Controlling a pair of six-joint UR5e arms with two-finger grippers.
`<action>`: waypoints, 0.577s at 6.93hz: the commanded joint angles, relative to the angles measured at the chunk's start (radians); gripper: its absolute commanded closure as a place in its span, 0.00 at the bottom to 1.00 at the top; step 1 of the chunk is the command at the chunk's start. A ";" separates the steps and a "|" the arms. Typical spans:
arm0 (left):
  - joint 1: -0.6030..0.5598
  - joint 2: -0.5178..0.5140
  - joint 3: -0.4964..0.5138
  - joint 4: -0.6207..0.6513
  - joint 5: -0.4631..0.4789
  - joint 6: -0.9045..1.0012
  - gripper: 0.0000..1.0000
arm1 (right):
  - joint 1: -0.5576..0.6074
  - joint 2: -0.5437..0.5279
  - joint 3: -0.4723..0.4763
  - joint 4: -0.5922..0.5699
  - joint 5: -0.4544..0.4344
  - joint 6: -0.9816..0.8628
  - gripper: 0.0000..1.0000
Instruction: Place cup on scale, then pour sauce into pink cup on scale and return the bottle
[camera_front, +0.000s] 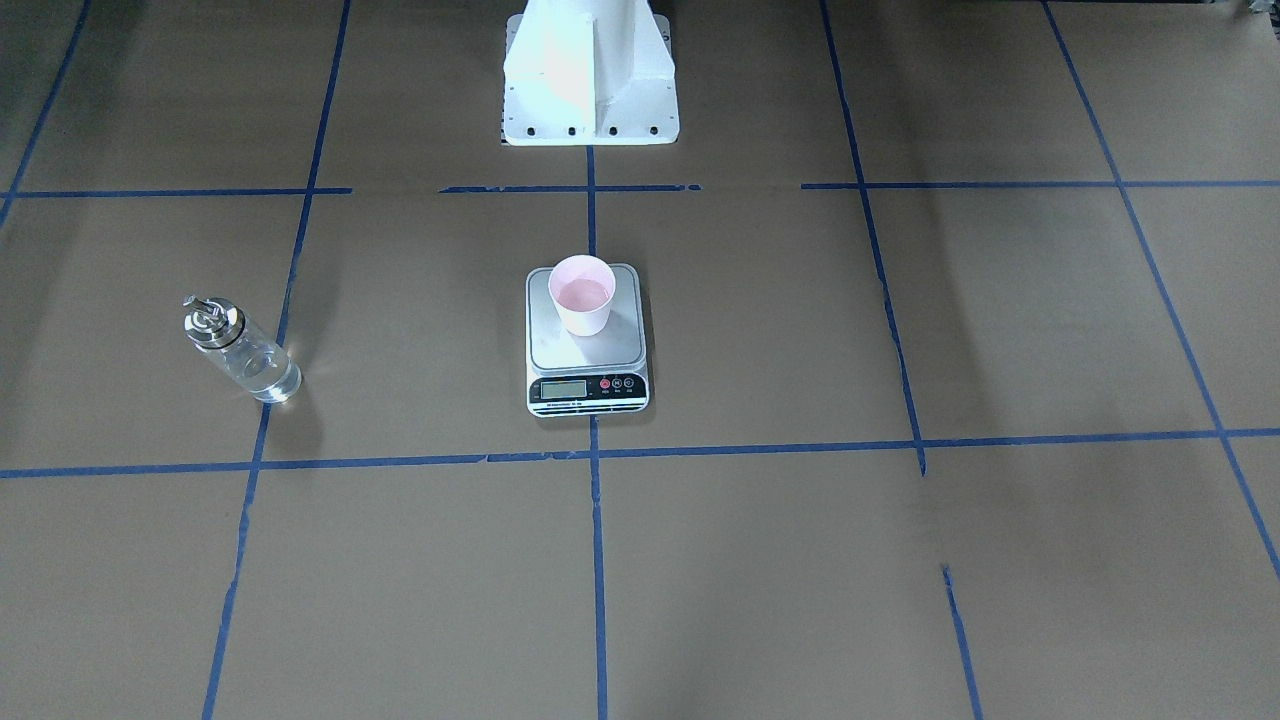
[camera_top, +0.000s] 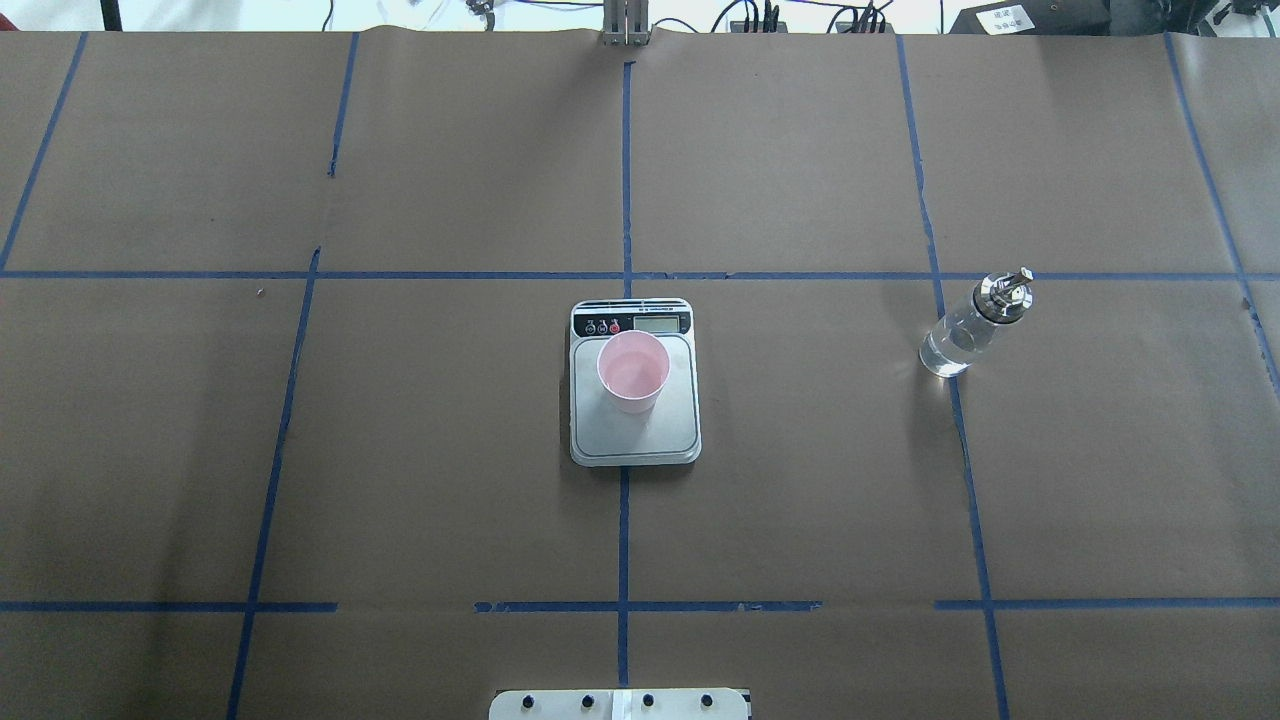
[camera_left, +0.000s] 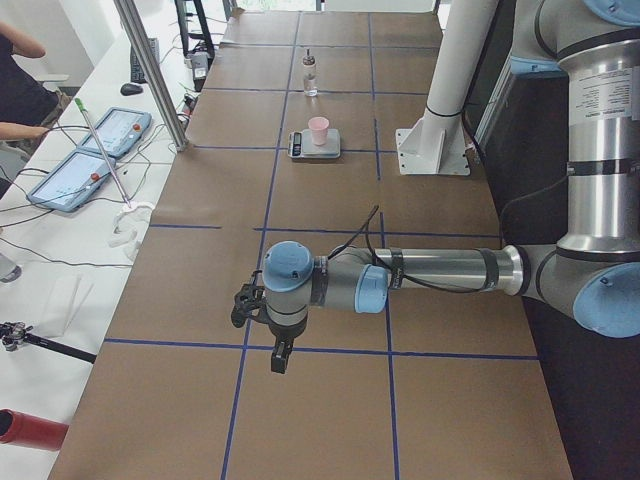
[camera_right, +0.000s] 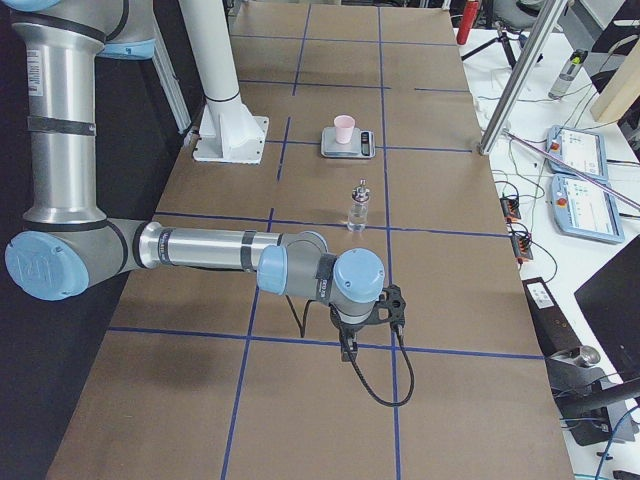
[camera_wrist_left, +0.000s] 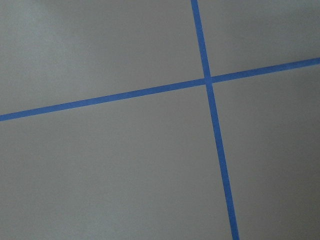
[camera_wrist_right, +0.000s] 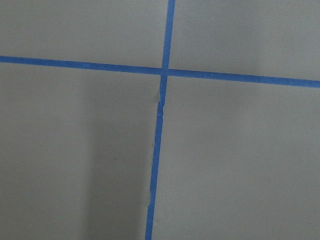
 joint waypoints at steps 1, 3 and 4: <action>-0.001 0.000 -0.001 -0.003 0.001 -0.002 0.00 | 0.001 0.000 0.002 0.002 -0.003 0.000 0.00; -0.001 0.000 0.001 -0.004 0.001 -0.002 0.00 | 0.001 -0.003 -0.028 0.120 -0.009 0.101 0.00; -0.001 0.000 -0.001 -0.004 0.001 -0.002 0.00 | 0.001 -0.003 -0.065 0.173 -0.008 0.109 0.00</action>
